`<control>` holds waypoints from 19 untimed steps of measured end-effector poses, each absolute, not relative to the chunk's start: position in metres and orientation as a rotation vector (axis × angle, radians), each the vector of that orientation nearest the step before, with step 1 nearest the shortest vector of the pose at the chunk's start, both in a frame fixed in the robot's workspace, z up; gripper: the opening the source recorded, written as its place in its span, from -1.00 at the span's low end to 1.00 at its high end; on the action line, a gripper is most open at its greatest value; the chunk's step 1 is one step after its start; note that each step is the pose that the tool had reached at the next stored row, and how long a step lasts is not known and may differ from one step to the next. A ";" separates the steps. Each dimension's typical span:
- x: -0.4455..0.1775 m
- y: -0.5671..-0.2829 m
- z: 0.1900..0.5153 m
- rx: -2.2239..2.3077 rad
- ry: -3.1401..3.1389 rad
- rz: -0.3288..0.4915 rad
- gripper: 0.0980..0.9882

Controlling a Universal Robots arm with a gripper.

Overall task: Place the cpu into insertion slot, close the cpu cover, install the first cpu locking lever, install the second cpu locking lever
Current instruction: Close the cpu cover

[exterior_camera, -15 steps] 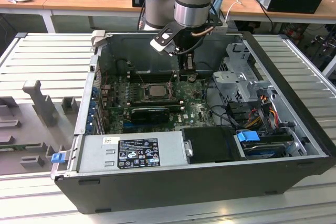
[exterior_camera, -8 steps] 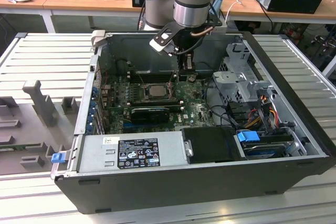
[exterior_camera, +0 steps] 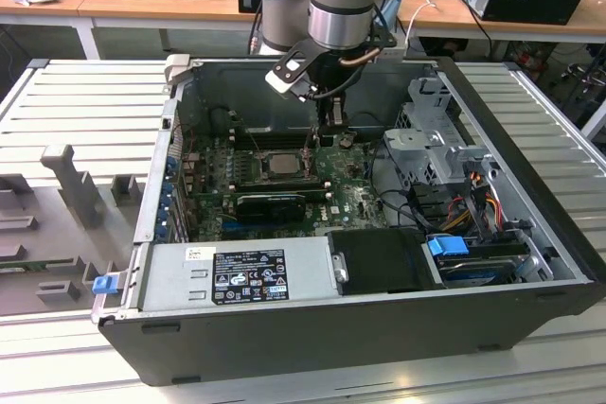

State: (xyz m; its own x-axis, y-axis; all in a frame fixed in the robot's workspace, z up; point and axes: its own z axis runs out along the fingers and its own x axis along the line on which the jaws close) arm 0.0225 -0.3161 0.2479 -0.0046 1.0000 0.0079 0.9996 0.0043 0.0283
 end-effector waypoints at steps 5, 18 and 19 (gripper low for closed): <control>0.020 -0.316 0.248 2.206 2.216 0.040 -0.98; 0.002 -0.316 0.246 2.206 2.216 0.040 -0.98; -0.001 -0.316 0.245 2.206 2.216 0.040 -0.98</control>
State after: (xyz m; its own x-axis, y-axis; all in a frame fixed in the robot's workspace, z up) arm -0.0009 -0.3161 0.2448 -0.0046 1.0000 0.0078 0.9996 0.0043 0.0283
